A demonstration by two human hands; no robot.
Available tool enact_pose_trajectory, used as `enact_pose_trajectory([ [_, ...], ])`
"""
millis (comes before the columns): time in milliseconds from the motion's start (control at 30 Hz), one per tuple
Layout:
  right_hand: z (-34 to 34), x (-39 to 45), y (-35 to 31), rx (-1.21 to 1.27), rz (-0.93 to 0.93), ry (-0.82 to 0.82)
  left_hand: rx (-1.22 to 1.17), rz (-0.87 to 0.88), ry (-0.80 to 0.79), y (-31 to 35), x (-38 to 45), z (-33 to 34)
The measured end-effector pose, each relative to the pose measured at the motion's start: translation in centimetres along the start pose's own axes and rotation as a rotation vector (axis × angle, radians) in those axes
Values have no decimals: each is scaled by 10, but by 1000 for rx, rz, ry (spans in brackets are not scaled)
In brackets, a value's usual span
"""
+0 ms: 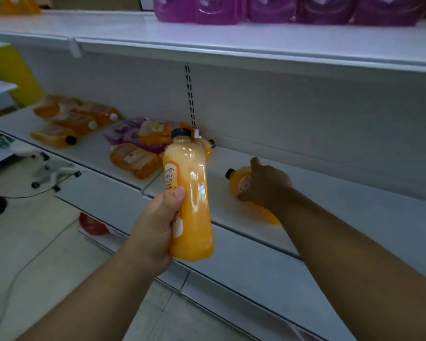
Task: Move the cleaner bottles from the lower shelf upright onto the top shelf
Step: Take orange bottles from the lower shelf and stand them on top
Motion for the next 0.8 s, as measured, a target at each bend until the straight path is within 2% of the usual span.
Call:
enact_pose_trajectory([
  [67, -2, -17, -13, 45, -11, 130, 81, 60, -11, 5, -7, -6],
  [200, -18, -62, -47, 395, -44, 304, 214, 129, -71, 23, -28, -25],
  [300, -37, -105, -78, 526, -116, 437, 298, 195, -133, 41, -47, -39],
  [433, -61, -170, -101, 724, -119, 611, 388, 293, -201, 63, -71, -48],
  [600, -105, -252, -86, 746, -74, 840, 369, 390, -241, 84, -82, -17],
  [700, -140, -300, -60, 732, -9, 1037, 339, 413, -268, 94, -79, 23],
  [800, -166, -340, -31, 697, 35, 1138, 327, 440, -308, 101, -75, 77],
])
Point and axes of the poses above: each hand's wrist, its own x-axis towards the middle knuckle, its own z-axis out of the palm, y = z × x, the point moved 2 cm from there along x, towards the middle knuckle, and after that the axes turned 3 degrees about -y, right-handed, at the moved point
